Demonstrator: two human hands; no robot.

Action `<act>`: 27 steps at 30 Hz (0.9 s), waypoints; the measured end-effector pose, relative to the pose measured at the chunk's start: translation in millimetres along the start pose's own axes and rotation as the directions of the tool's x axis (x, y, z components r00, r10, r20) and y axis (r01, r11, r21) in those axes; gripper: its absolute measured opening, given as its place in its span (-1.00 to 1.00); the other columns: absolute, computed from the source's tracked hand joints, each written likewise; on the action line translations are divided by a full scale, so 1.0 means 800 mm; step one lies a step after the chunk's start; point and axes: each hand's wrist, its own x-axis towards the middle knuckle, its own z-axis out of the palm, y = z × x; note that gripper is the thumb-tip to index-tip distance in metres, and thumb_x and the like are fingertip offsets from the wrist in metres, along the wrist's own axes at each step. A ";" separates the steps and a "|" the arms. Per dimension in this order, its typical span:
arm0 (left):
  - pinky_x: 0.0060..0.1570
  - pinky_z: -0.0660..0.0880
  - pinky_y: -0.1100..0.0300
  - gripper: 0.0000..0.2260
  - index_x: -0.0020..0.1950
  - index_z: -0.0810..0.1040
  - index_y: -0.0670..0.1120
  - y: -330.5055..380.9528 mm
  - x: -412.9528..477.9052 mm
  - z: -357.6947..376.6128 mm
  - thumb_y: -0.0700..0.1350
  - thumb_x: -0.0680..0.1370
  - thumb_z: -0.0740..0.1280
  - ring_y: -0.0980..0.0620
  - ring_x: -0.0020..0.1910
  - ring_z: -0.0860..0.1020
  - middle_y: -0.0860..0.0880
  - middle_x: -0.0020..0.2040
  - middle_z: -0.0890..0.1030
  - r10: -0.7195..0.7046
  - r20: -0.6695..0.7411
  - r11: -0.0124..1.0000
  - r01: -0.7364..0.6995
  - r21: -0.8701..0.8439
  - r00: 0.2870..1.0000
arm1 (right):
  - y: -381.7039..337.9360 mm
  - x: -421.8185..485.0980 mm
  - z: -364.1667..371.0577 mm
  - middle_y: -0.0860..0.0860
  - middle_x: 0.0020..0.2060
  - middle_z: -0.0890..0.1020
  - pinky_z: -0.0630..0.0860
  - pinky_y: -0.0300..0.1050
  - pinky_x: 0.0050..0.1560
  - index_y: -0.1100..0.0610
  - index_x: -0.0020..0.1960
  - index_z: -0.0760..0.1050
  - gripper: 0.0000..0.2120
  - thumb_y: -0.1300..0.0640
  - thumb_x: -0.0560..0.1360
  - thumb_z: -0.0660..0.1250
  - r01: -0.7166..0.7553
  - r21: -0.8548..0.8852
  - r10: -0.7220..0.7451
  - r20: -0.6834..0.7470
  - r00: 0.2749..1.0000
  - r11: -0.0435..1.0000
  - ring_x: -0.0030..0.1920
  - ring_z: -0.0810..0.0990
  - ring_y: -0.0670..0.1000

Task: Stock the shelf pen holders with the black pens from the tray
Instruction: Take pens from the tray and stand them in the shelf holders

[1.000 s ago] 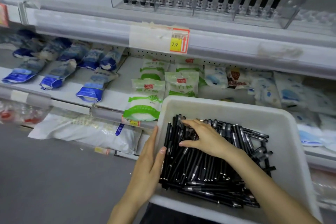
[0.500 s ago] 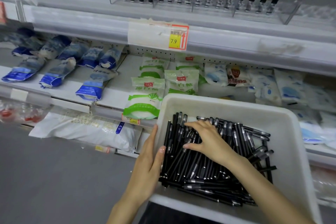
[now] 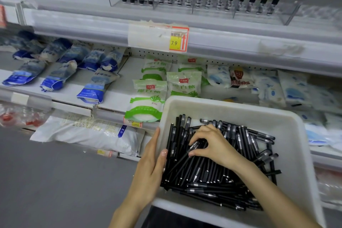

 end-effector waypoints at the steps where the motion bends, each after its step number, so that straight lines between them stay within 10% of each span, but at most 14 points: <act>1: 0.22 0.01 0.64 -0.51 0.50 0.04 0.26 0.001 0.000 0.000 0.12 0.58 0.09 0.52 0.39 0.05 0.59 0.36 0.11 -0.002 0.003 1.000 0.002 0.006 1.000 | -0.001 -0.001 -0.003 -0.22 -0.13 0.45 0.21 -0.22 0.12 -0.20 -0.17 0.48 -0.77 -0.07 0.29 0.52 0.004 0.013 -0.004 0.001 1.000 1.000 0.01 0.30 -0.19; 9: 0.41 0.02 0.43 -0.55 0.44 0.04 0.30 0.018 0.008 -0.011 0.24 0.56 0.04 0.51 0.39 0.05 0.41 0.43 0.11 0.050 -0.045 0.995 -0.045 0.091 0.998 | -0.047 -0.023 -0.046 -0.01 -0.31 0.65 0.57 -0.14 -0.16 -0.02 -0.16 0.56 -0.87 0.21 0.46 0.41 0.015 0.382 0.026 -0.101 0.995 0.924 -0.27 0.65 -0.05; 15: 0.23 0.34 0.37 -0.60 0.34 0.39 0.27 0.098 0.025 -0.063 0.23 0.51 0.09 0.35 0.31 0.37 0.38 0.32 0.40 0.319 -0.348 0.947 -0.308 0.090 0.882 | -0.138 -0.045 -0.112 -0.03 -0.23 0.68 0.57 -0.15 -0.15 0.09 -0.14 0.63 -0.85 0.33 0.41 0.44 0.202 0.470 -0.078 -0.271 0.960 0.859 -0.20 0.66 -0.03; 21: 0.13 0.39 0.41 -0.60 0.26 0.46 0.03 0.203 0.116 -0.164 0.18 0.52 0.13 0.26 0.18 0.49 0.17 0.18 0.56 0.468 -0.595 0.831 -0.554 0.046 0.653 | -0.268 -0.038 -0.228 -0.07 -0.14 0.71 0.56 -0.28 -0.07 0.03 0.03 0.48 -0.72 0.17 0.34 0.39 0.543 0.363 -0.294 -0.553 0.780 0.757 -0.08 0.66 -0.09; 27: 0.31 0.26 0.22 -0.40 0.45 0.25 -0.03 0.233 0.213 -0.186 0.28 0.52 0.13 0.12 0.34 0.36 -0.01 0.38 0.39 0.469 -0.492 0.876 -0.458 0.153 0.733 | -0.333 0.025 -0.302 0.07 -0.09 0.68 0.59 -0.08 0.08 0.05 0.02 0.38 -0.72 0.37 0.47 0.35 0.706 0.195 -0.369 -0.741 0.561 0.680 -0.03 0.66 -0.05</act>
